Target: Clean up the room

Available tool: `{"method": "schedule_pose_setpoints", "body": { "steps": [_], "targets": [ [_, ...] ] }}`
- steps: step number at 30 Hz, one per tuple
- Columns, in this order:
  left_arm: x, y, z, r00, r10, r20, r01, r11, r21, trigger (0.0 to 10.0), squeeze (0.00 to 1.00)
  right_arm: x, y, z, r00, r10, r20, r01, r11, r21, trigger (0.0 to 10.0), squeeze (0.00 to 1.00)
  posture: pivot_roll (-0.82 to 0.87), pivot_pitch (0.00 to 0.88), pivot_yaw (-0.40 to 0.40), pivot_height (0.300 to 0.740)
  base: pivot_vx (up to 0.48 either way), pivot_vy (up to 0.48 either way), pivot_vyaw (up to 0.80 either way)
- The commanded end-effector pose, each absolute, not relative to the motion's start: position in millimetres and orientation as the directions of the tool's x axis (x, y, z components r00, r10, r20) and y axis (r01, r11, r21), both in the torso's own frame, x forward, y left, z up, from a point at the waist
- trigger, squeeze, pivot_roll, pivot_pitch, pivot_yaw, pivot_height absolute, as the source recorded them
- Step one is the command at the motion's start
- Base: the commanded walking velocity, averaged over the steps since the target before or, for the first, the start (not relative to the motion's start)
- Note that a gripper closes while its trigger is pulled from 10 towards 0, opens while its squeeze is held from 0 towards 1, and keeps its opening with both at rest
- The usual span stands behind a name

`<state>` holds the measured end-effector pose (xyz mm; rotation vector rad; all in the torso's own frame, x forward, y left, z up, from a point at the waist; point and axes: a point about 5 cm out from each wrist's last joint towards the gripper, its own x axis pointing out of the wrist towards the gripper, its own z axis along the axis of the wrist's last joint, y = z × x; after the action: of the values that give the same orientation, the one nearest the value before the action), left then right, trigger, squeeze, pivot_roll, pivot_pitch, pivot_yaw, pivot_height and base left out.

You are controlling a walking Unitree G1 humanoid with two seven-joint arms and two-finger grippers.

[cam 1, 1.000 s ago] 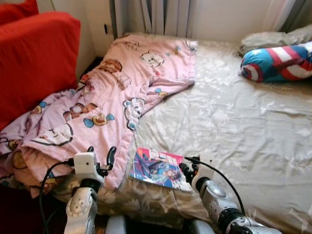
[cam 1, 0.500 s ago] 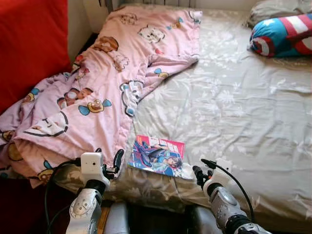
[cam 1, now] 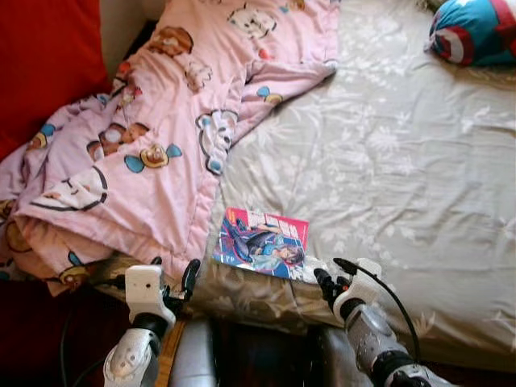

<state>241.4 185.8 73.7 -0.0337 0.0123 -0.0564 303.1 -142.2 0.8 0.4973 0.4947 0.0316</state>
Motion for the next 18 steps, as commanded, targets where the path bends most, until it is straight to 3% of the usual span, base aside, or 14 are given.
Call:
{"method": "schedule_pose_setpoints", "body": {
  "steps": [1,11,12,13,17,18],
  "targets": [
    [233,188,67,0.997,-0.050,-0.053,0.048,0.998,-0.030,10.0,0.00,299,-141,-3,0.875,0.154,-0.458,0.082,0.887,0.454,10.0,0.00,0.21,0.356,0.000,0.629,0.000,0.000,0.00],
    [225,185,62,0.995,-0.052,-0.085,0.049,0.998,-0.035,10.0,0.00,297,-140,-6,0.855,0.176,-0.488,0.042,0.914,0.404,10.0,0.00,0.21,0.375,0.000,0.629,0.000,0.000,0.00],
    [224,184,62,0.995,-0.054,-0.086,0.051,0.998,-0.036,10.0,0.00,299,-140,-4,0.857,0.175,-0.484,0.044,0.912,0.407,3.2,0.00,0.21,0.376,-0.001,0.629,0.000,0.000,0.00],
    [224,184,62,0.995,-0.053,-0.087,0.050,0.998,-0.037,10.0,0.00,299,-140,-3,0.859,0.176,-0.481,0.041,0.912,0.408,0.1,0.00,0.21,0.376,-0.001,0.629,0.000,0.000,0.00],
    [223,184,61,0.994,-0.049,-0.094,0.045,0.998,-0.040,10.0,0.00,303,-136,0,0.862,0.198,-0.467,0.007,0.916,0.402,0.0,0.00,0.21,0.378,-0.003,0.629,0.000,0.000,0.00],
    [222,185,60,0.994,-0.048,-0.095,0.044,0.998,-0.040,10.0,0.00,303,-135,1,0.860,0.204,-0.467,-0.003,0.918,0.396,3.4,0.00,0.21,0.380,-0.006,0.629,0.000,0.000,0.00]
  ]
}}
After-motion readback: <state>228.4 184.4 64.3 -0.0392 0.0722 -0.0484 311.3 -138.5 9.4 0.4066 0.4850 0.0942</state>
